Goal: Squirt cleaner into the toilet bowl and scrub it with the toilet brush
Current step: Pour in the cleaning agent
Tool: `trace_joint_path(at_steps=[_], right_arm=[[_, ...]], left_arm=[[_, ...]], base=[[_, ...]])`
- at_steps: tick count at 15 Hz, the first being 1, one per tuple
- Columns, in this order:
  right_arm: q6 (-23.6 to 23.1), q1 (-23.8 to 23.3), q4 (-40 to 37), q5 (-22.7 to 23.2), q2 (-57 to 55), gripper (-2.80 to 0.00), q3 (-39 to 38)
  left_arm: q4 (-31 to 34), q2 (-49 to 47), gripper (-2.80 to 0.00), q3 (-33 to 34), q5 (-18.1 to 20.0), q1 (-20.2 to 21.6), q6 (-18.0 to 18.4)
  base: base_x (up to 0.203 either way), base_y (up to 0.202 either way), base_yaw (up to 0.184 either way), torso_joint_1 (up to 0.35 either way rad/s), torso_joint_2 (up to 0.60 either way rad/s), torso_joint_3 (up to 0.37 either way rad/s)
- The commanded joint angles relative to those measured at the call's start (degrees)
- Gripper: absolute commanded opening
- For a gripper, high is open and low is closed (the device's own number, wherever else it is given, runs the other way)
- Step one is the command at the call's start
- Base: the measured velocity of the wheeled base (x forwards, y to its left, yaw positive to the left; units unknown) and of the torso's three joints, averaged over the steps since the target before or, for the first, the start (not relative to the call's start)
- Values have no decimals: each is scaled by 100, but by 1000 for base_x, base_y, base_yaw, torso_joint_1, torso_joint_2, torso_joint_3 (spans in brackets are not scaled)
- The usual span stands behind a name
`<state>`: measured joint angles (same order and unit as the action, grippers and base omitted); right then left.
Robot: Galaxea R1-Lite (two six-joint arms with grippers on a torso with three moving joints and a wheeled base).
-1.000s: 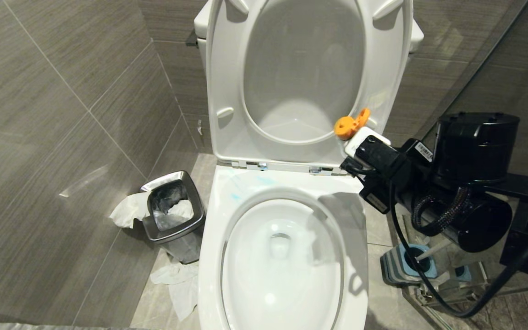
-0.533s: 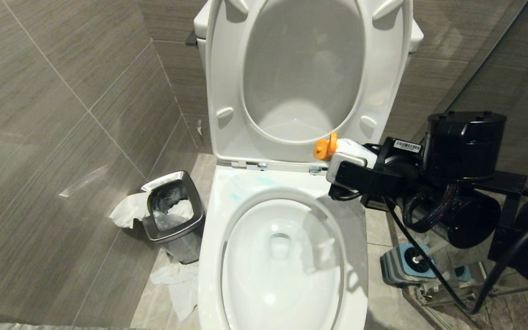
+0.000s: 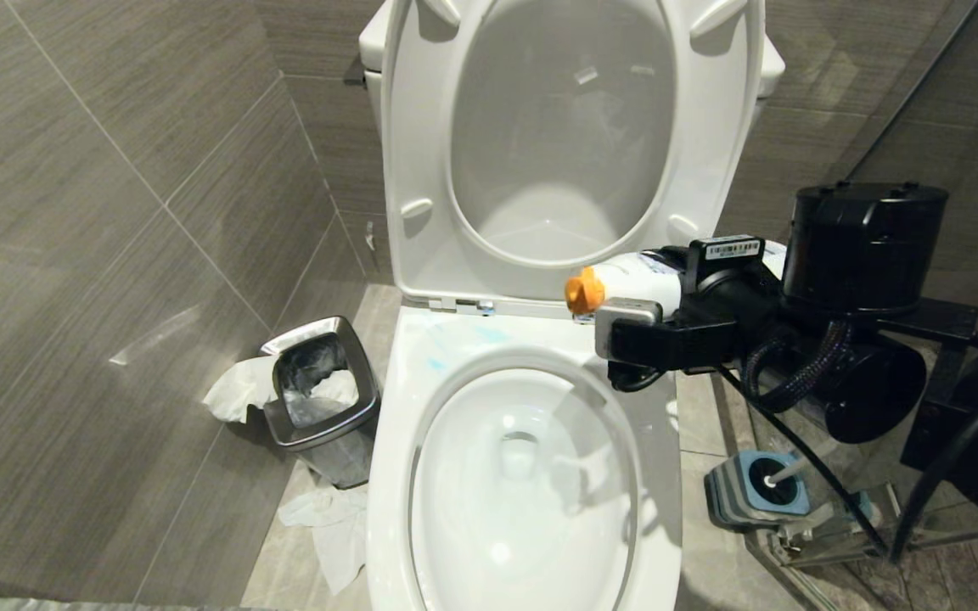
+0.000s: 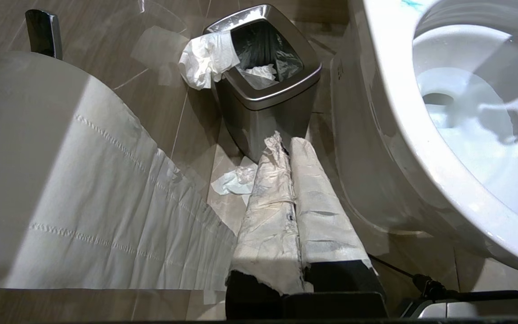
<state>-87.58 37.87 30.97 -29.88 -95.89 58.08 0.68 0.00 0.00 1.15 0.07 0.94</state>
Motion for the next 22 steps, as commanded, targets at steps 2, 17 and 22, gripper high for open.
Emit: trace_joint_path(at_steps=[2, 17, 22], right_arm=[[-764, 51, 22, -45, -77, -280, 122], [-2650, 582, 56, -1090, -328, -280, 344], [-2668, 625, 58, -1091, -282, -280, 344]], left_arm=[[2, -9, -280, 9, 0, 1, -6], [2, 0, -280, 9, 0, 1, 4], [2, -2, -280, 9, 0, 1, 12]], base=[[0, 0, 0, 0, 0, 0], [0, 0, 0, 0, 0, 0], [0, 0, 0, 0, 0, 0]])
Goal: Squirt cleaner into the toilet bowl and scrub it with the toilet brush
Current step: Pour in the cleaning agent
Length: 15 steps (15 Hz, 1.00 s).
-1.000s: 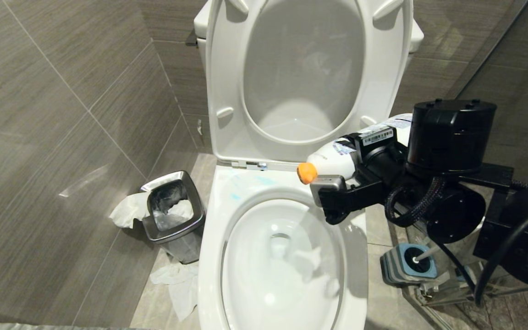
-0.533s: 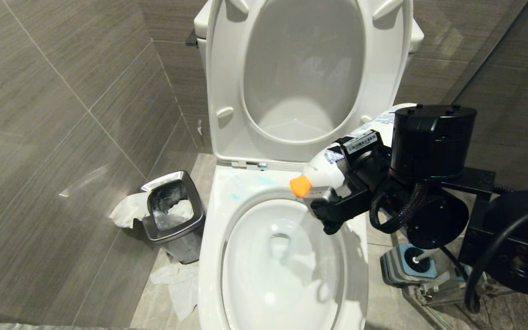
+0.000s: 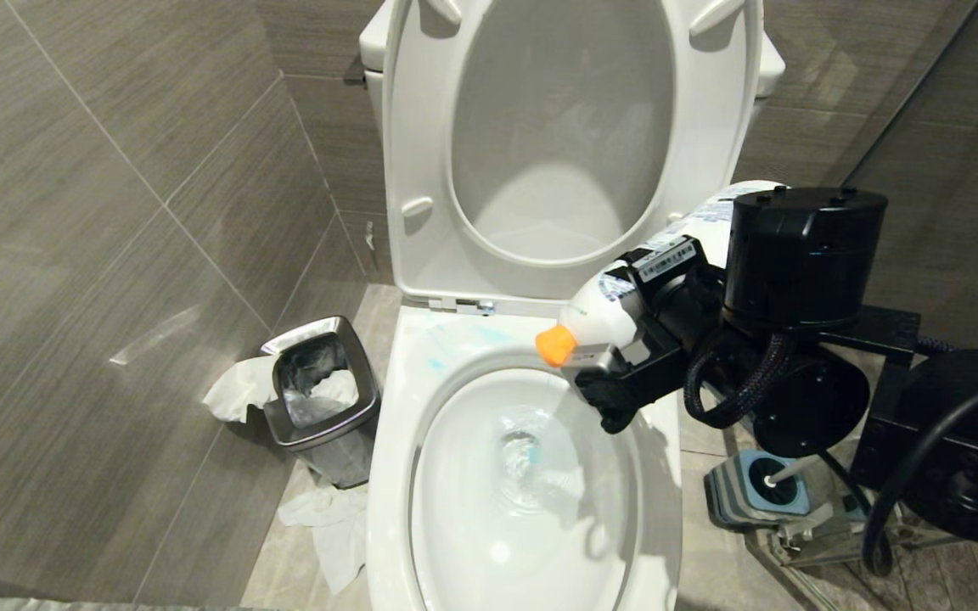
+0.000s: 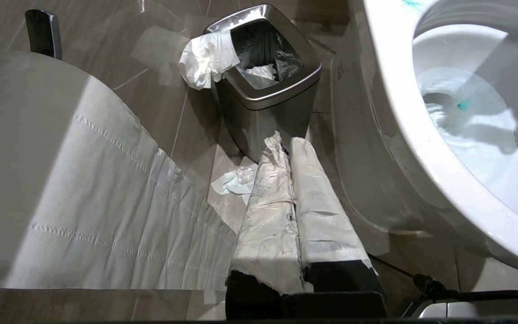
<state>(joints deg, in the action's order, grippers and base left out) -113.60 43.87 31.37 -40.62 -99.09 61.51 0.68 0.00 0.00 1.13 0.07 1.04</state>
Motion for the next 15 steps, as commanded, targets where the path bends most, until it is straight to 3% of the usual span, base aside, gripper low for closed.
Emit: trace_joint_path(at_steps=[1, 7, 9, 12, 15], right_arm=[[-57, 57, 19, -21, 34, -280, 1], [-12, 271, 19, -69, 110, -280, -17], [225, 271, 19, -63, 166, -280, -14], [1031, 271, -1, -74, 319, -280, -139], [2345, 263, -3, -106, 439, -280, -327]], left_arm=[[2, -1, -280, 9, 2, 1, 2], [2, -1, -280, 9, 2, -1, -1], [2, 0, -280, 9, 2, 1, 2], [2, 0, -280, 9, 2, 1, 2], [2, -5, -280, 9, 2, 1, 2]], base=[[0, 0, 0, 0, 0, 0], [0, 0, 0, 0, 0, 0], [0, 0, 0, 0, 0, 0], [0, 0, 0, 0, 0, 0], [0, 0, 0, 0, 0, 0]])
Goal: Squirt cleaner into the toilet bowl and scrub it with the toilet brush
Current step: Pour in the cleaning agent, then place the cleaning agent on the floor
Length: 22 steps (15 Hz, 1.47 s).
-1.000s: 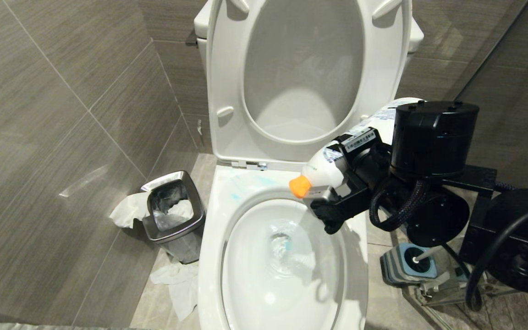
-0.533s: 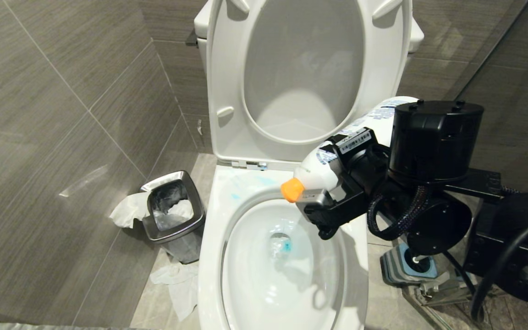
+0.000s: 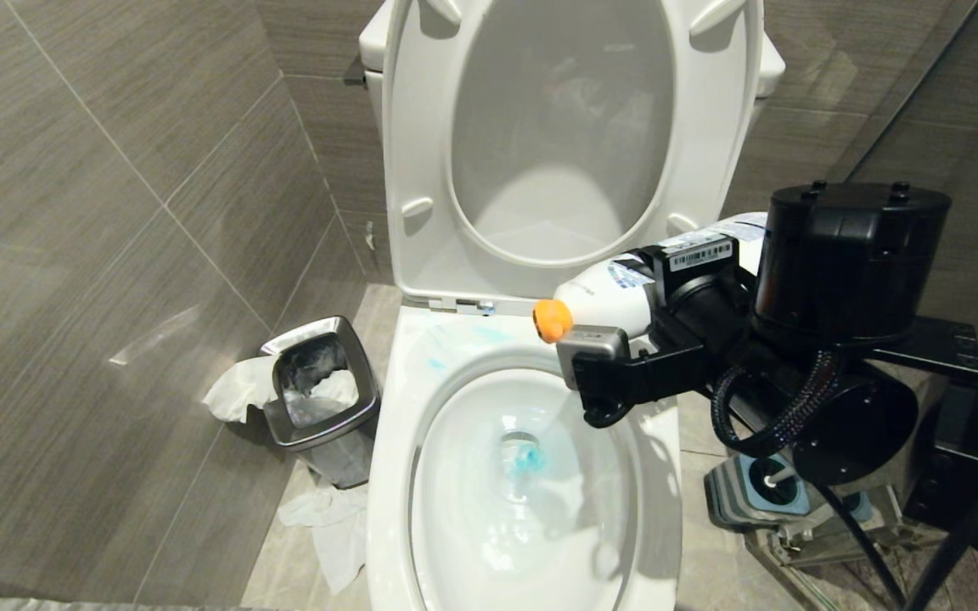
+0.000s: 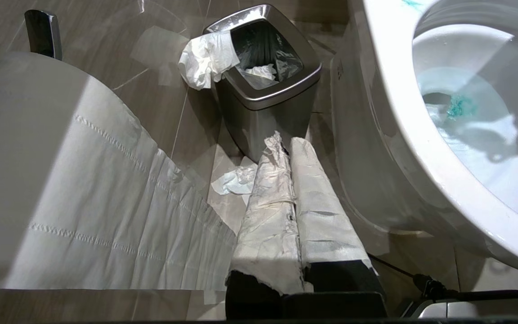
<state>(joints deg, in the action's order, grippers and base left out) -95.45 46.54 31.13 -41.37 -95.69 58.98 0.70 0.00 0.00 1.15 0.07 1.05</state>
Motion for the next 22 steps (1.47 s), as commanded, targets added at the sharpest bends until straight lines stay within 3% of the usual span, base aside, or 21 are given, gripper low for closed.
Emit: trace_joint_path(at_steps=[1, 3, 5, 9, 12, 14, 16, 19, 22], right_arm=[[967, -5, 21, -53, 121, -280, -85], [1657, -5, -27, -181, 263, -280, -101], [2062, -70, -323, -196, 437, -280, -34], [3435, -423, -1940, -11, 763, -280, 646], [4614, -782, -3832, 699, 870, -280, 1586], [6033, -843, -5021, 1503, 871, -280, 2313], [7259, -862, -5309, 1964, 868, -280, 2533], [8475, -889, -5378, 2112, 1187, -280, 2464], [8764, -1617, -5367, 2364, 1491, -280, 2406]], left_arm=[[0, -6, -280, 9, 0, 1, 1], [0, -9, -280, 9, 0, 1, 1], [2, -8, -280, 9, 0, 1, -8], [8, -9, -280, 9, 0, 1, 1], [4, -9, -280, 9, 0, 1, 1], [0, 0, -280, 9, 0, 1, -8], [0, -9, -280, 9, 0, 1, -8], [0, 0, -280, 9, 0, 1, -8], [0, -3, -280, 9, 0, 1, 1]], base=[[0, 0, 0, 0, 0, 0], [0, 0, 0, 0, 0, 0], [0, 0, 0, 0, 0, 0], [0, 0, 0, 0, 0, 0], [0, 0, 0, 0, 0, 0], [0, 0, 0, 0, 0, 0], [0, 0, 0, 0, 0, 0], [0, 0, 0, 0, 0, 0], [0, 0, 0, 0, 0, 0]])
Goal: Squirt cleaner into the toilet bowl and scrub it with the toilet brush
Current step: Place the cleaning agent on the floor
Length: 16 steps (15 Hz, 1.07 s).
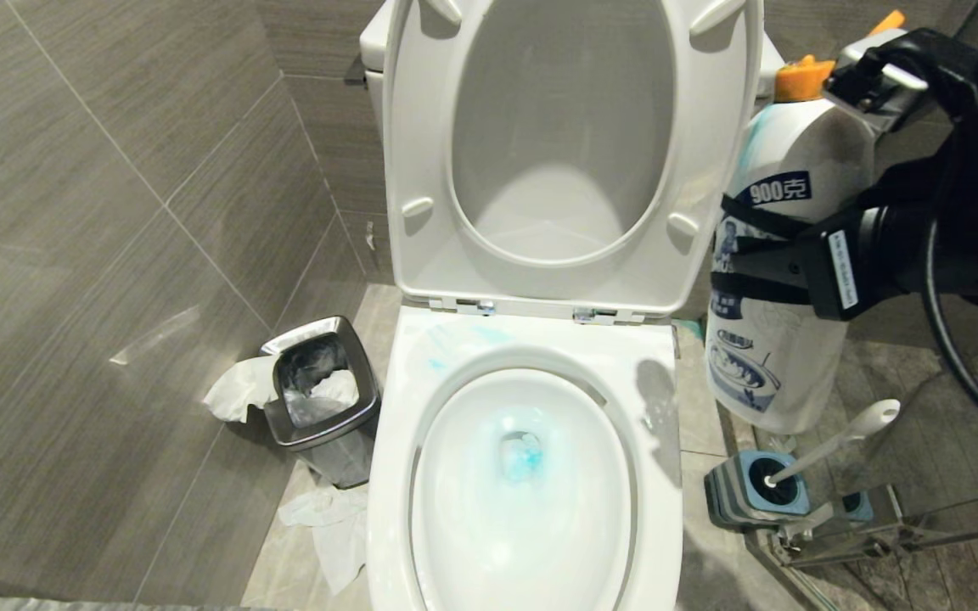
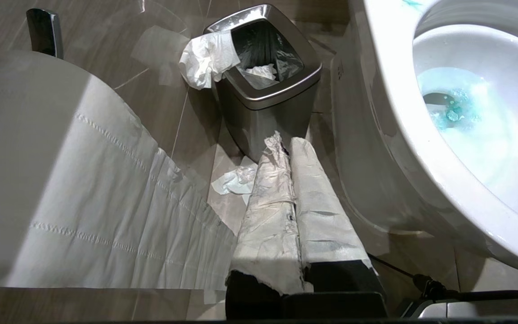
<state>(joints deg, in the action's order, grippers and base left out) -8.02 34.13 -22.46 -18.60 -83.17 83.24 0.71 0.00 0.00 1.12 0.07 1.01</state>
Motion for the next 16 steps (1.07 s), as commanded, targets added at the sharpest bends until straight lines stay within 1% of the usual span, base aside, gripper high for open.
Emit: trace_joint_path(at_steps=[1, 4, 5, 7, 10, 13, 16], right_arm=[[25, -740, -5, 295, 344, -280, -64], [34, -1865, 60, 1052, 622, -280, -452], [36, -2132, 158, 1293, 676, -280, -620], [45, -2507, 806, 1734, 677, -280, -1030], [55, -2694, 1673, 2069, 536, -280, -1508], [71, -2752, 2246, 2113, 399, -280, -1954], [81, -2916, 2513, 2133, 254, -280, -2200]], left_arm=[[1, 0, -280, 9, 2, 1, 4], [8, -9, -280, 9, -7, 1, 17], [8, -9, -280, 9, -7, 1, 22], [8, -9, -280, 0, -7, 1, 22], [8, -9, -280, 0, -7, 1, 22], [8, -9, -280, 0, -7, 1, 22], [8, -9, -280, 0, -7, 1, 22]], base=[[0, 0, 0, 0, 0, 0], [0, 0, 0, 0, 0, 0], [0, 0, 0, 0, 0, 0], [0, 0, 0, 0, 0, 0], [0, 0, 0, 0, 0, 0], [0, 0, 0, 0, 0, 0], [0, 0, 0, 0, 0, 0]])
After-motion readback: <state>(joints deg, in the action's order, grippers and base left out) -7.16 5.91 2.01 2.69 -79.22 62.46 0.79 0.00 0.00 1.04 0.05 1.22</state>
